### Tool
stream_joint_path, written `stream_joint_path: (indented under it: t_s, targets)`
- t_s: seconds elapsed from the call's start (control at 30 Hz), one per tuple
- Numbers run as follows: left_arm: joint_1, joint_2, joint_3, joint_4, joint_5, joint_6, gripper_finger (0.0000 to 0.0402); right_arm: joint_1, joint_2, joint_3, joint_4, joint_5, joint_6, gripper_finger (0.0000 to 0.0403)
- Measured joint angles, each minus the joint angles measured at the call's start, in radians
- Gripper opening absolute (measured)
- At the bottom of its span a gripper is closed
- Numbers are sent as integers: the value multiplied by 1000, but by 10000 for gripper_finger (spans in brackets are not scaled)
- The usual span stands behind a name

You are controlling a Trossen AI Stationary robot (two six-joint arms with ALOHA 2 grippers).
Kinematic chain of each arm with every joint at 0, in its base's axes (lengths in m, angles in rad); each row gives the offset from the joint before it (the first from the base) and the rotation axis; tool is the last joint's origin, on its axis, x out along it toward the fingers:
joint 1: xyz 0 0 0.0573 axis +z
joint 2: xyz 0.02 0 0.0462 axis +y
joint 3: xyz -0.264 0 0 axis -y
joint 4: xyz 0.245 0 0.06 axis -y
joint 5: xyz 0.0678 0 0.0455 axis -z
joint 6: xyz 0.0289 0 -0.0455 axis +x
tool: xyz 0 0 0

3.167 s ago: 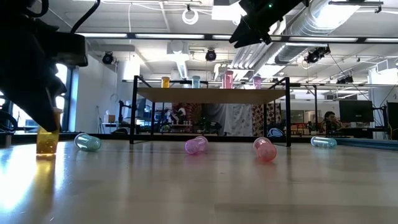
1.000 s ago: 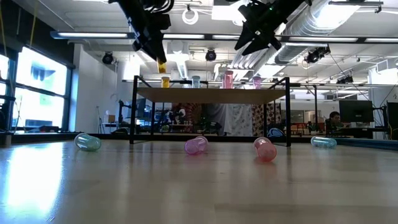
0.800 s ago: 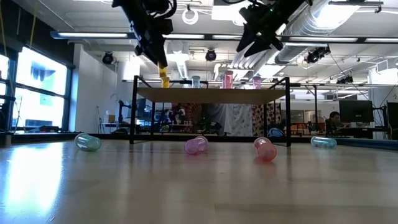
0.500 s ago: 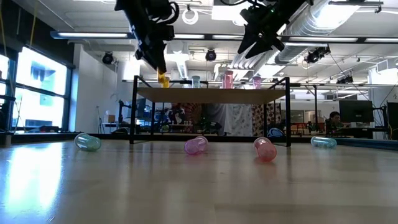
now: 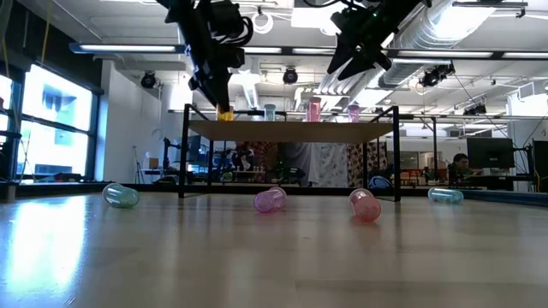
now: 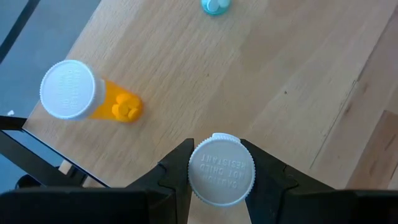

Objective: Pick and place medicine bottles onto shelf by color
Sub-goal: Put the right orange pill bottle on the shelf aligned with the orange pill bottle

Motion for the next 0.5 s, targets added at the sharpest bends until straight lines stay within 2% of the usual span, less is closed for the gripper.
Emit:
stream_joint_path:
  t_s: [0.5]
  targets:
    - [0, 1, 0, -2, -7, 2, 114, 0, 0, 0, -1, -1, -2, 170]
